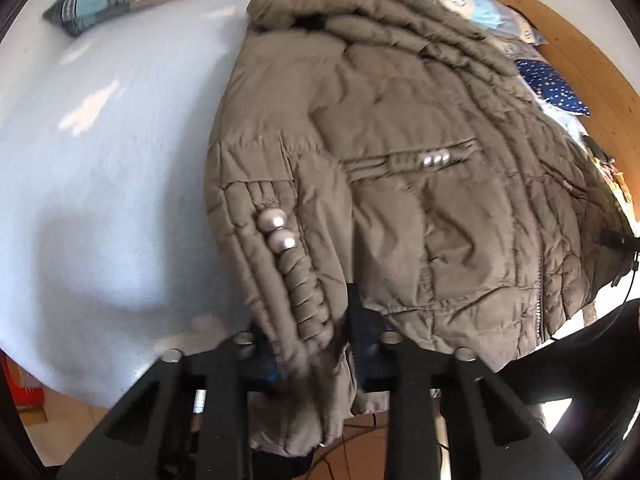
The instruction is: Fold large clothes
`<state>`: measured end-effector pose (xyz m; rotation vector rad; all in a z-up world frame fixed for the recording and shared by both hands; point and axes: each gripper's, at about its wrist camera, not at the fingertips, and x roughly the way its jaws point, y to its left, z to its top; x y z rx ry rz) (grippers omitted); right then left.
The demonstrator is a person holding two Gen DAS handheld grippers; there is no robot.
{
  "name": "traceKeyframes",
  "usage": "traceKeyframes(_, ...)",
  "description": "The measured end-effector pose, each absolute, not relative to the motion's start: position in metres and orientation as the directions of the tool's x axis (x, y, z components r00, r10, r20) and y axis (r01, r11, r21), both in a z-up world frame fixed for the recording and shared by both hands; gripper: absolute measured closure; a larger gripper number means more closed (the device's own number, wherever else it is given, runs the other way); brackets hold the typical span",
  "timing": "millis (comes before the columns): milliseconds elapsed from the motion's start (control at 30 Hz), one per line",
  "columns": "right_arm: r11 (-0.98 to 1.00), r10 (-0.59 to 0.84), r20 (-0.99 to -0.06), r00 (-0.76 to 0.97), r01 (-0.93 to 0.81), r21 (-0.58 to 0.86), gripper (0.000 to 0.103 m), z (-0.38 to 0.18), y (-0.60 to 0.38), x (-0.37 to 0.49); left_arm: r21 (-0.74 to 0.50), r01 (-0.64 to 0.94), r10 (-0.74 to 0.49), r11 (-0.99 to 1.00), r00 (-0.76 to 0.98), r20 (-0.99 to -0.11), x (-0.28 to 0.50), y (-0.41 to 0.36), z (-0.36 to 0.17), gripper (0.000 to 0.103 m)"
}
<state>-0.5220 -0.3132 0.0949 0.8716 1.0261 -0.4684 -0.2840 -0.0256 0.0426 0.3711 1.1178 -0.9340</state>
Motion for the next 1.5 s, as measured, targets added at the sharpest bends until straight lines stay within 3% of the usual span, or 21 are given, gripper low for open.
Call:
traceKeyframes(267,0.638,0.004,-0.766,0.643,0.588,0.498,0.087,0.133,-0.301,-0.531,-0.245,0.805,-0.62,0.54,0.184,-0.763,-0.296,-0.014,0.088,0.085)
traceKeyframes(633,0.612,-0.026,-0.614,0.789,0.498,0.614,0.087,0.154,-0.3,-0.538,-0.342,0.765,-0.717,0.545,0.213,-0.664,-0.283,0.005,0.116,0.085)
traceKeyframes(1000,0.626,-0.048,-0.574,0.818,0.472,0.62,0.087,0.174,-0.311,-0.53,-0.324,0.786,-0.743,0.526,0.24,-0.625,-0.268,-0.003,0.151,0.085)
traceKeyframes(1500,0.628,-0.093,-0.498,0.862,0.439,0.643,0.087,0.219,-0.342,-0.503,-0.4,0.742,-0.779,0.538,0.257,-0.572,-0.22,-0.025,0.191,0.085)
